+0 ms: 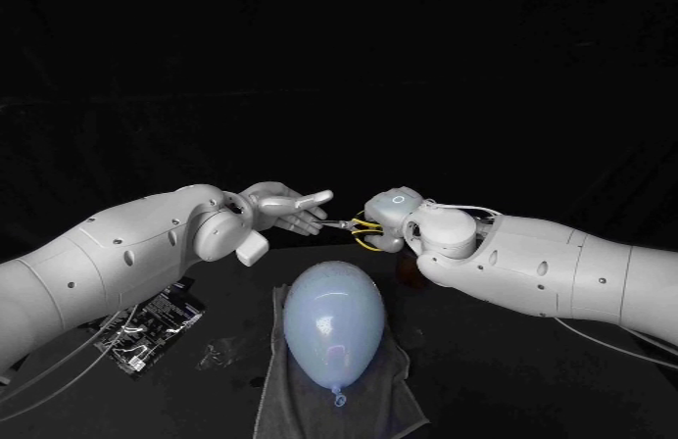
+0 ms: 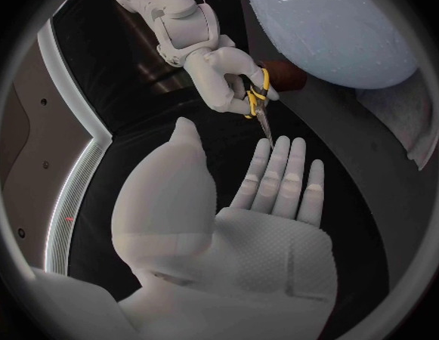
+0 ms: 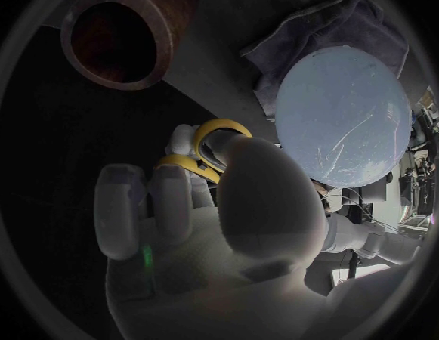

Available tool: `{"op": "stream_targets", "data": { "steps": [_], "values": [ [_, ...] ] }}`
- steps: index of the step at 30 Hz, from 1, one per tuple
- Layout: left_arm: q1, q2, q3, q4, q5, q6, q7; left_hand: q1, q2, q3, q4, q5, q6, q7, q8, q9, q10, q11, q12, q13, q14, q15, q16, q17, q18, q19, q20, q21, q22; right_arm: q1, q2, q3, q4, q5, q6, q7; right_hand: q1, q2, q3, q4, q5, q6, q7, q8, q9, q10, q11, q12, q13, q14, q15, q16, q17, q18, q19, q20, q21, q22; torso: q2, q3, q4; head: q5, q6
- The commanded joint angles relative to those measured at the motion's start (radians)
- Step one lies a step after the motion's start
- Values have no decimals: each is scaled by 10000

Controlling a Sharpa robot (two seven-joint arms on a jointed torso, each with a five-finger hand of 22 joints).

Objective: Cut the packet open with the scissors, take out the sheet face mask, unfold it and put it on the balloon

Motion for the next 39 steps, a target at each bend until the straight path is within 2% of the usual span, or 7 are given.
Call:
{"op": "stream_targets", "data": {
  "steps": [1,5,9,13,18,29,39],
  "values": [
    [22,-233,13,-33,908,-453,500,-67,-8,-36,14,16,-65,728,-69,-11,-82,2,31,3,-85,-21,15,3,-173,-71,-11,-67,-8,8,-124,8,88,234,-4,-188,163,107,90,4,-24,110,-235,-138,21,2871,-1267,8054,802,449,-57,-101,-117,-169,421,-62,-76,1888,-15,2,0,-5,7],
    [24,-647,8,-88,1257,-752,720,-146,220,143,7,4,-49,727,-63,-14,-76,0,53,10,-84,-23,37,11,-164,83,-17,-30,21,11,-457,10,388,873,-708,103,156,109,135,77,-26,-10,-150,-397,-25,2797,-1197,7804,597,397,-3,-220,-294,-136,338,-26,-202,1799,-12,8,7,-34,21],
    [22,-1100,4,29,1539,-939,930,-126,1123,763,-24,-33,79,687,0,-2,57,-47,129,25,47,-74,161,55,53,1473,-49,382,205,29,-995,13,1004,1759,-1739,454,-115,451,-347,207,-15,-279,169,-1338,-481,2173,-953,5312,-1611,220,212,-673,-928,-47,106,160,-581,1536,17,-10,10,-52,65],
    [19,-1502,-3,240,1819,-1036,1186,-72,1512,962,-43,-43,209,619,66,13,201,-108,187,30,168,-129,264,90,262,2592,-81,732,343,60,-1507,15,1595,3112,-2680,1125,674,619,-778,182,-49,-367,368,-2163,-880,1403,-743,1134,-5068,141,381,-1069,-1411,9,0,299,-819,1392,-11,-13,-14,-41,85],
    [-15,-1956,-33,592,2321,-1189,1457,156,1900,1030,-67,-47,449,473,186,43,476,-239,270,30,425,-251,444,154,633,3111,-83,1032,425,77,-2066,16,2050,6200,-3175,2783,1697,864,-813,-136,-26,-784,725,-3016,-1266,838,-398,-1277,-6710,83,626,-1399,-1811,56,-91,509,-1075,1240,-27,-9,-4,-30,110],
    [-220,-2948,-170,1373,2633,-1310,1813,432,2186,972,-86,-48,543,428,217,38,597,-282,260,17,518,-295,520,180,837,3351,-59,1168,442,87,-3285,15,2843,13759,-2194,5710,2021,1293,-839,-170,-28,-973,1075,-3875,-1681,1156,-66,-3865,-8805,65,910,-1699,-2209,97,-114,806,-1280,1157,-33,-15,-2,-121,140],
    [-419,-3300,-262,1336,2722,-1416,1918,658,2314,920,-92,-47,564,421,215,27,631,-291,238,13,530,-304,541,186,893,3408,-54,1198,433,47,-3692,13,3257,17100,-967,6233,2305,1535,-709,-628,-27,-1028,1110,-3928,-1641,1462,-44,-4155,-9064,-8,943,-1877,-2467,156,-223,864,-1514,1024,-15,1,-25,-201,103]
  ]
}}
